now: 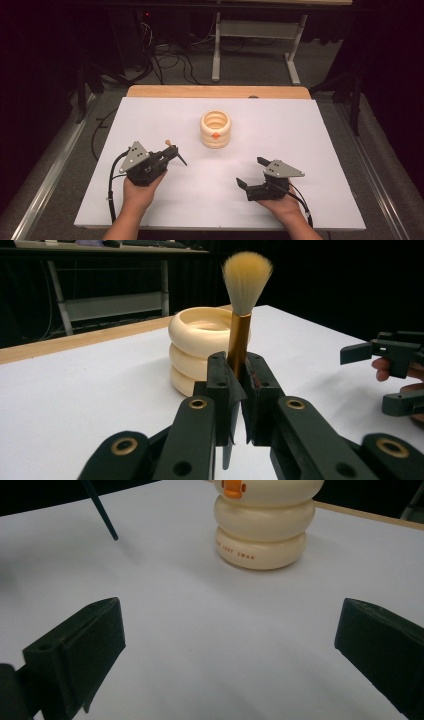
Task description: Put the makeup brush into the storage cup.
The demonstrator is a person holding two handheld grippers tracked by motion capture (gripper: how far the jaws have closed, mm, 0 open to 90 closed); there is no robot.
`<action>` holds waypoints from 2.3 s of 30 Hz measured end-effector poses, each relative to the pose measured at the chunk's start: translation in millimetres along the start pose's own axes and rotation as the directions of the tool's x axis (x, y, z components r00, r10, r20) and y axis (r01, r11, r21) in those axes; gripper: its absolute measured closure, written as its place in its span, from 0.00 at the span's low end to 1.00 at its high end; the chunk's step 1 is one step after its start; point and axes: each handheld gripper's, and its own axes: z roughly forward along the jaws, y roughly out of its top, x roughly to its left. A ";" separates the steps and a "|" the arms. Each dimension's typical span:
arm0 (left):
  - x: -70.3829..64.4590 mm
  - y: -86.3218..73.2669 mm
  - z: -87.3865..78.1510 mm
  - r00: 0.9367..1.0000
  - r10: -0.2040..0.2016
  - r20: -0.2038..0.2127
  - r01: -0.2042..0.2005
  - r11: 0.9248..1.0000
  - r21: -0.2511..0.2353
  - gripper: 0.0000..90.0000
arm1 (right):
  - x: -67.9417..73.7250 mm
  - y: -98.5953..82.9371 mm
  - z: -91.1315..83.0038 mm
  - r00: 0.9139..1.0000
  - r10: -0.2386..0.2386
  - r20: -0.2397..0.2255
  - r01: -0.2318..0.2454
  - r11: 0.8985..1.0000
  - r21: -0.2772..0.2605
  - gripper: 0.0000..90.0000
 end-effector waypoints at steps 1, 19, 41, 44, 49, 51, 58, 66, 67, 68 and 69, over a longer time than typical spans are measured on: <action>0.0 -0.1 0.2 1.000 0.000 0.000 0.000 1.000 0.001 0.93 | -1.2 -0.3 -0.8 1.000 -0.002 0.003 0.002 1.000 0.000 0.01; -3.7 1.5 0.2 1.000 -0.003 -0.006 0.003 1.000 -0.006 0.93 | -17.1 -6.7 -12.8 0.999 0.012 0.031 -0.012 1.000 0.009 0.02; -6.1 28.8 21.6 0.999 -0.026 -0.023 0.026 0.999 -0.023 0.93 | -17.5 -5.9 -11.8 0.999 0.007 0.043 -0.007 1.000 -0.009 0.02; -7.9 32.0 25.5 0.999 -0.025 -0.023 0.025 0.999 -0.024 0.93 | -17.0 -5.8 -11.5 0.999 0.005 0.041 -0.004 1.000 -0.010 0.02; -9.5 38.6 31.6 0.999 -0.017 -0.032 0.017 1.000 -0.024 0.93 | -16.3 -6.0 -11.2 0.999 0.004 0.034 -0.003 1.000 -0.012 0.02; -9.1 41.7 33.4 0.999 -0.014 -0.035 0.014 1.000 -0.026 0.93 | -16.2 -5.8 -11.6 0.999 0.007 0.032 -0.006 1.000 -0.014 0.02; -5.7 53.3 42.1 0.999 -0.021 -0.047 0.020 0.999 -0.036 0.93 | -16.7 -5.4 -11.6 0.999 0.005 0.038 -0.004 1.000 -0.018 0.02; -3.2 66.0 50.9 0.998 -0.018 -0.057 0.016 0.999 -0.031 0.93 | -16.0 -5.4 -12.1 0.999 0.005 0.039 -0.004 1.000 -0.014 0.02; -2.4 68.5 52.4 0.998 -0.018 -0.058 0.016 0.999 -0.034 0.93 | -16.0 -5.3 -12.2 0.999 0.003 0.040 -0.002 1.000 -0.016 0.02; -2.1 70.1 53.4 0.998 -0.023 -0.058 0.021 0.999 -0.038 0.93 | -15.9 -5.2 -12.4 0.999 0.004 0.040 -0.003 1.000 -0.017 0.02; -1.1 72.1 54.2 0.998 -0.020 -0.059 0.018 0.999 -0.034 0.93 | -15.8 -5.2 -12.5 0.999 0.005 0.040 -0.005 1.000 -0.016 0.02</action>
